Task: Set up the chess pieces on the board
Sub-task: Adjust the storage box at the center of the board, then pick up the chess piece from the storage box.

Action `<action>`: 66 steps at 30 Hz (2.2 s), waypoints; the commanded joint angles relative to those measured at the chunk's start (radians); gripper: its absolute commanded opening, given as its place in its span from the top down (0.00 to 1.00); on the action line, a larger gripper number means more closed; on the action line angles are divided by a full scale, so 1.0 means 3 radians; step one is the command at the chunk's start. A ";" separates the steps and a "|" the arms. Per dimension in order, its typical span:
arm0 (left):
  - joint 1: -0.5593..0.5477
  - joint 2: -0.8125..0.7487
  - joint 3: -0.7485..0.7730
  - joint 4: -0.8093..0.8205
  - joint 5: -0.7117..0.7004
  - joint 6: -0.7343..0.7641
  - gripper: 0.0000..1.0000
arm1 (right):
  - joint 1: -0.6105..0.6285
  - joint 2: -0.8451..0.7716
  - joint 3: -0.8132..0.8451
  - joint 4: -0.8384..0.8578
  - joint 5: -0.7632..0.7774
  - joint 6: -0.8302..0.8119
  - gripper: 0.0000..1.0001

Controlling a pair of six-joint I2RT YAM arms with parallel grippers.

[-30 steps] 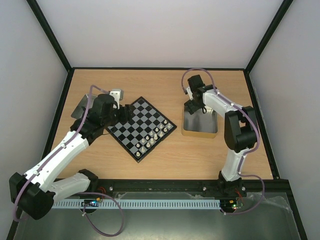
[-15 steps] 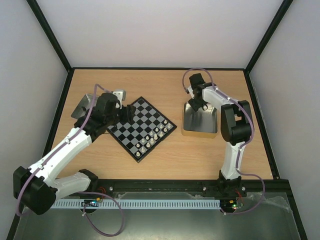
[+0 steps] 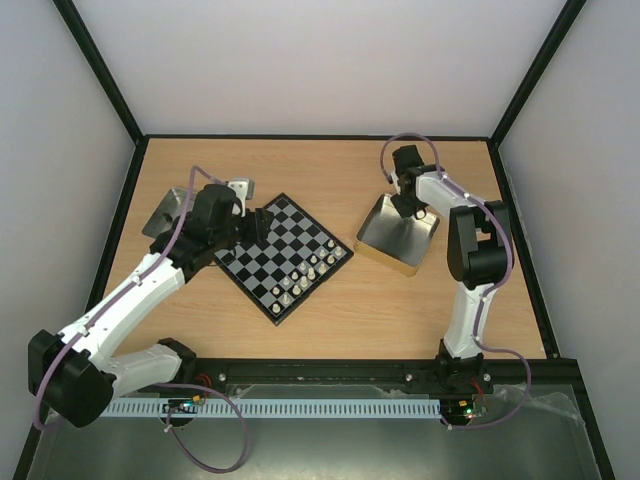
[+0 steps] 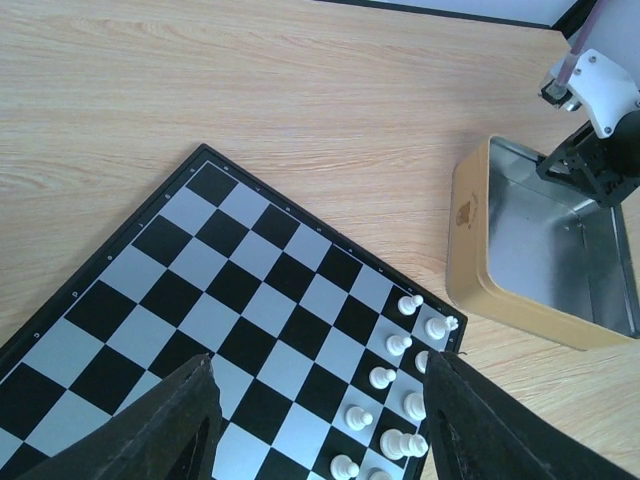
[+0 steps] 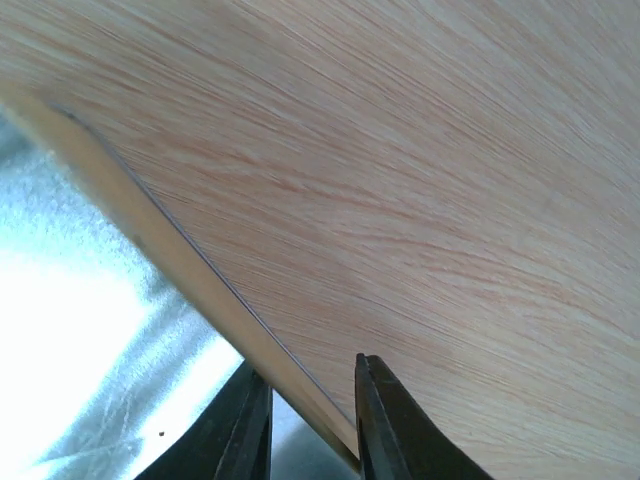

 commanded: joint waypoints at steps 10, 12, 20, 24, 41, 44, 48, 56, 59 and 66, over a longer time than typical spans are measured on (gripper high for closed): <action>0.0019 0.0003 0.0018 0.0111 0.0114 -0.0028 0.43 | -0.0149 -0.0153 -0.0193 -0.0015 0.0311 0.1115 0.90; 0.0017 0.0012 0.0007 0.0122 0.0122 -0.0042 0.43 | -0.0152 -0.0169 -0.0213 -0.0065 0.0347 0.1375 0.92; 0.0016 0.0125 0.0056 0.0146 0.0227 -0.0054 0.44 | -0.0149 -0.0436 -0.0499 -0.0112 0.0580 0.2243 0.92; 0.0016 0.0117 0.0041 0.0173 0.0228 -0.0082 0.44 | -0.0147 -0.0642 -0.0776 -0.0134 0.0604 0.2731 0.92; 0.0016 0.0127 0.0010 0.0242 0.0226 -0.0169 0.43 | -0.0108 -0.1443 -0.0984 0.0481 -0.0399 0.3621 0.71; 0.0016 0.0132 0.0002 0.0269 0.0240 -0.0192 0.43 | -0.0074 -0.1405 -0.1253 0.1003 -0.0966 0.4064 0.73; 0.0016 0.0112 -0.0021 0.0277 0.0253 -0.0218 0.43 | 0.0048 -0.1204 -0.1416 0.1568 -0.1261 0.4720 0.76; 0.0016 0.0046 -0.0129 0.0301 0.0321 -0.0242 0.43 | 0.0256 -0.0801 -0.1394 0.1969 -0.1062 0.5693 0.77; 0.0016 0.0014 -0.0139 0.0300 0.0305 -0.0240 0.43 | 0.0258 -0.0696 -0.1444 0.2003 -0.1058 0.5937 0.79; 0.0016 -0.0004 -0.0172 0.0313 0.0284 -0.0229 0.43 | 0.0256 -0.0548 -0.1454 0.2003 -0.1080 0.6116 0.81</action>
